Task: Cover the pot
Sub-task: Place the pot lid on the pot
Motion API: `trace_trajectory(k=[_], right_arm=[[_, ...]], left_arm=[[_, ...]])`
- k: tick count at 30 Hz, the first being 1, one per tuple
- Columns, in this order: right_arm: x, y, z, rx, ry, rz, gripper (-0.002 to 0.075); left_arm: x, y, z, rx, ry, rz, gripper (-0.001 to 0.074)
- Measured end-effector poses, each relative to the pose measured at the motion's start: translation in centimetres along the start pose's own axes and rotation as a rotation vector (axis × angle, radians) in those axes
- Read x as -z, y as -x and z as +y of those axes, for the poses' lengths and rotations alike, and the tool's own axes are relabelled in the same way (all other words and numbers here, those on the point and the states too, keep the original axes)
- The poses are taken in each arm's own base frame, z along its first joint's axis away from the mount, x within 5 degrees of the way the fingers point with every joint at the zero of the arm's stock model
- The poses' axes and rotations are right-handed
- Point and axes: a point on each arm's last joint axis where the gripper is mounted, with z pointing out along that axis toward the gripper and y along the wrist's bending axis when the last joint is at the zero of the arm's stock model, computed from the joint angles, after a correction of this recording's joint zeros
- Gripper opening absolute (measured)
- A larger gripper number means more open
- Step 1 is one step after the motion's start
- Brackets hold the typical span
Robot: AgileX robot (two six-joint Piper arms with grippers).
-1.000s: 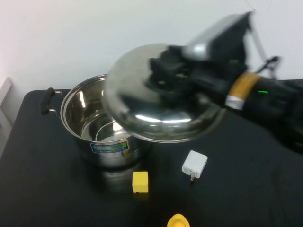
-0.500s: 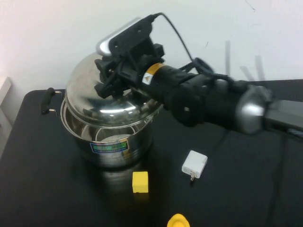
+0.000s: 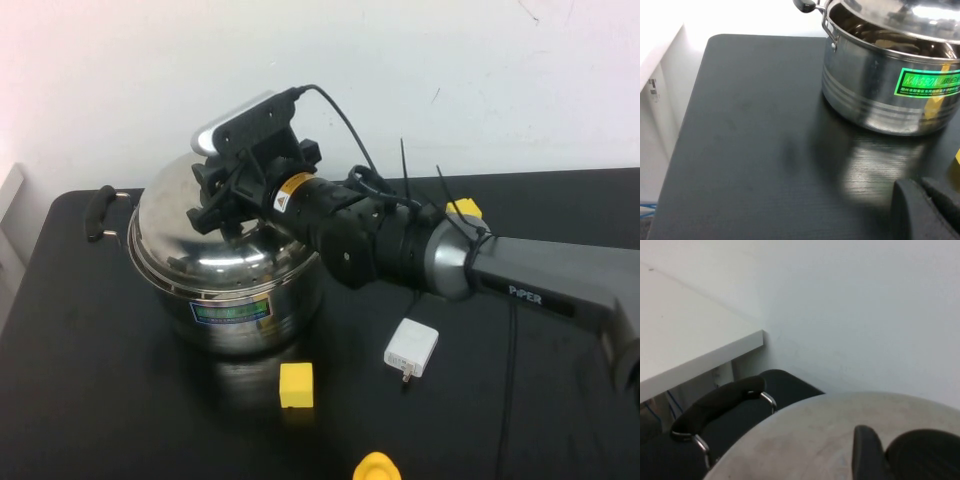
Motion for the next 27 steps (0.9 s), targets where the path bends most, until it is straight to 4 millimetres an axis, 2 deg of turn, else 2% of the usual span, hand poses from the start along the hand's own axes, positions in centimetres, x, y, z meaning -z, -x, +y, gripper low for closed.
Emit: trace_trajectory(k=[9, 22, 27], right_arm=[[-1.0, -1.8, 0.1, -0.042, -0.005, -0.012, 0.0341], [-1.3, -2.0, 0.0, -0.041, -0.010, -0.059, 0.0341], [-1.7, -2.7, 0.0, -0.049, -0.017, -0.085, 0.0341]], left_arm=[[0.0, 0.0, 0.0, 0.002, 0.000, 0.000, -0.0002], [0.0, 0.0, 0.0, 0.002, 0.000, 0.000, -0.0002], [0.0, 0.0, 0.0, 0.002, 0.000, 0.000, -0.0002]])
